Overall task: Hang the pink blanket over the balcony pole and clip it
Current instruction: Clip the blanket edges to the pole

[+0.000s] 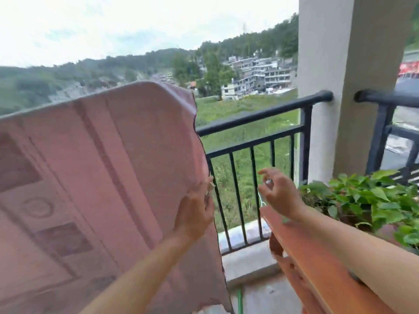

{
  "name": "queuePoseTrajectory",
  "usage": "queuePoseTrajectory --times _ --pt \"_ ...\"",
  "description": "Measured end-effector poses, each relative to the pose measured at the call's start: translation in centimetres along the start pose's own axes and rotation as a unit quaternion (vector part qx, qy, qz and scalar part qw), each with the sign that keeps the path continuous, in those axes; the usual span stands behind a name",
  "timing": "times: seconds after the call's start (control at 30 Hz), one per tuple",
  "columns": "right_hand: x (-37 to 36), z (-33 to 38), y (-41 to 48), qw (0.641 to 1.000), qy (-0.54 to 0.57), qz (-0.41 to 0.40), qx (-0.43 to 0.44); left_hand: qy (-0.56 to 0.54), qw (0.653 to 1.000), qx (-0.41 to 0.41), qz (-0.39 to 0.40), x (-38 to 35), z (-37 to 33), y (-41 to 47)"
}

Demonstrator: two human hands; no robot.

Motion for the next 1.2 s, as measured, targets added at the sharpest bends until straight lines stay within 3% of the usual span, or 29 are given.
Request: queuePoseTrajectory --times 0.17,0.27,0.37,0.43,0.53,0.63,0.73,0.87,0.97,1.03,1.13,1.2 --pt "-1.1 7.3 4.6 0.998 0.047 -0.028 0.036 0.037 0.999 0.012 -0.032 6.0 2.2 2.9" --pt "-0.1 12.1 7.6 0.987 0.154 -0.019 0.041 0.092 0.993 0.009 -0.069 9.3 2.0 6.0" --pt "1.1 16.4 10.8 0.943 0.328 0.048 -0.014 0.155 0.981 -0.004 -0.113 12.1 1.1 9.6" --pt "1.3 18.8 13.0 0.922 0.368 0.115 -0.039 0.185 0.974 -0.017 -0.13 13.7 0.7 12.0" --pt "2.4 21.0 16.1 0.922 0.362 0.137 -0.031 0.243 0.963 -0.043 -0.109 15.9 0.4 15.9" --pt "5.0 22.4 18.5 0.918 0.376 0.124 0.017 0.308 0.949 -0.058 -0.027 17.1 0.0 20.2" --pt "6.5 23.5 19.6 0.925 0.342 0.128 0.106 0.348 0.935 -0.024 0.07 16.6 0.1 24.3" --pt "6.0 23.0 20.6 0.92 0.342 0.112 0.156 0.282 0.941 0.056 0.176 14.5 1.6 27.6" --pt "5.5 20.5 20.4 0.941 0.294 -0.029 0.164 0.261 0.951 0.071 0.152 14.0 2.5 28.5" --pt "4.4 19.0 17.9 0.934 0.27 -0.102 0.21 0.243 0.961 0.072 0.114 14.0 3.1 28.5" --pt "0.7 18.5 13.4 0.911 0.237 -0.107 0.319 0.216 0.971 0.086 0.048 14.1 3.6 28.3" --pt "-2.7 18.6 13.2 0.94 0.165 -0.063 0.292 0.209 0.973 0.091 0.032 14.0 3.3 28.2"
Point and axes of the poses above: each hand's wrist, its own y-axis towards the middle knuckle, its own x-axis out of the back of the hand, z = x × y, the point moved 5 cm from there along y, towards the middle knuckle, and after that the axes turned 11 degrees about -x, right-handed, at the moved point
